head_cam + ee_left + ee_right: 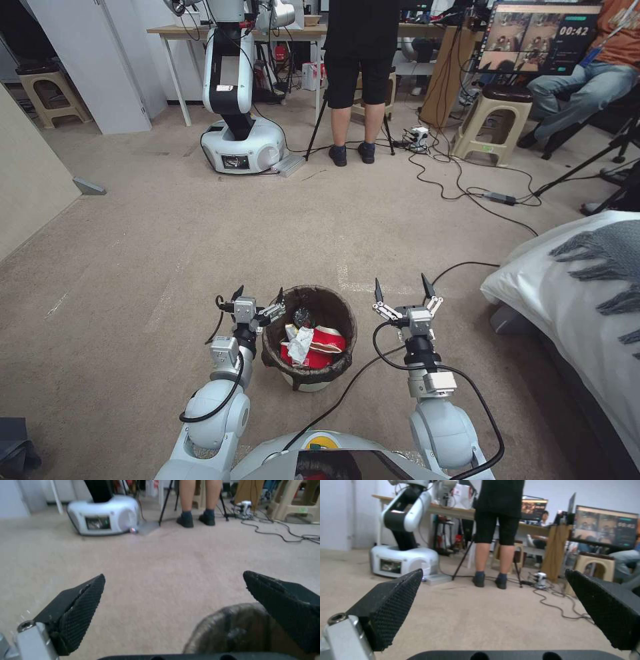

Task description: Pick up the trash bin, then pick up the garbage from the floor and place it into the trash bin.

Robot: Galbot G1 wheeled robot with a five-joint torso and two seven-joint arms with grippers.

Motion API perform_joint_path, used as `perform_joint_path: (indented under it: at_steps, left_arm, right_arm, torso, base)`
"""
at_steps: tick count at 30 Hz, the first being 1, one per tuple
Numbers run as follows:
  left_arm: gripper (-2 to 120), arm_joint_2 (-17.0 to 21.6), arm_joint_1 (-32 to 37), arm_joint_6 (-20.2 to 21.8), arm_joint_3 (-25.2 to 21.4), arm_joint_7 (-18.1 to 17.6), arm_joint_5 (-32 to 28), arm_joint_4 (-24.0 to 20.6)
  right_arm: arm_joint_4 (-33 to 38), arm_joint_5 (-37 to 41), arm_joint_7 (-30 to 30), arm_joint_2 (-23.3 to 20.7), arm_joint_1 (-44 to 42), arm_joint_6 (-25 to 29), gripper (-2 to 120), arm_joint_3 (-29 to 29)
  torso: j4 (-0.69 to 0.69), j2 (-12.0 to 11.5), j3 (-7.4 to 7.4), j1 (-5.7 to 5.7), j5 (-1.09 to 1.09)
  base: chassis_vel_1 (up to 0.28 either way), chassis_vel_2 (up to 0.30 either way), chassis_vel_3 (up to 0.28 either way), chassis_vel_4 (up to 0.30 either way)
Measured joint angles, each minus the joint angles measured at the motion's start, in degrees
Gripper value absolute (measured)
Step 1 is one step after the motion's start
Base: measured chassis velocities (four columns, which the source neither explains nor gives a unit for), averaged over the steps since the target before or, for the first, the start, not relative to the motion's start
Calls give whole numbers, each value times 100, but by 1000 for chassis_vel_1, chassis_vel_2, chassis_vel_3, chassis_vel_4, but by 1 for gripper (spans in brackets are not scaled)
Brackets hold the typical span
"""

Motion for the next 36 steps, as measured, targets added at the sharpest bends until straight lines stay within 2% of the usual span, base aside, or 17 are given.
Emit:
perform_joint_path:
  at_steps: [1, 2, 7, 8, 11, 17, 36]
  left_arm:
    - [100, 23, 79, -312, -68, -10, 113, -1]
    - [100, 23, 79, -312, -68, -10, 113, -1]
    - [100, 56, 162, -996, -149, -166, 230, 183]
    - [100, 56, 162, -996, -149, -166, 230, 183]
    - [100, 54, 225, -1277, -151, -411, 264, 398]
    - [100, 45, 242, -1431, -151, -512, 337, 524]
    - [100, 42, 241, -1422, -153, -524, 342, 536]
  right_arm:
    - [19, -68, 94, 69, -53, 1, 100, 58]
    - [19, -68, 94, 69, -53, 1, 100, 58]
    - [-104, -252, 262, 189, -128, 36, 100, 202]
    - [-104, -252, 262, 189, -128, 36, 100, 202]
    - [-172, -257, 282, 241, -214, 57, 100, 216]
    - [-192, -258, 277, 252, -222, 67, 100, 219]
    - [-194, -256, 270, 249, -220, 70, 100, 217]
  torso:
    - [1, 0, 0, 0, 0]
    - [1, 0, 0, 0, 0]
    - [-1, 0, 0, 0, 1]
    - [-1, 0, 0, 0, 1]
    - [-1, 0, 0, 0, 0]
    - [-1, 0, 0, 0, 0]
    - [0, 0, 0, 0, 0]
  base:
    - [0, 0, 0, 0]
    - [0, 0, 0, 0]
    - [0, 0, 0, 0]
    - [0, 0, 0, 0]
    - [0, 0, 0, 0]
    - [0, 0, 0, 0]
    - [0, 0, 0, 0]
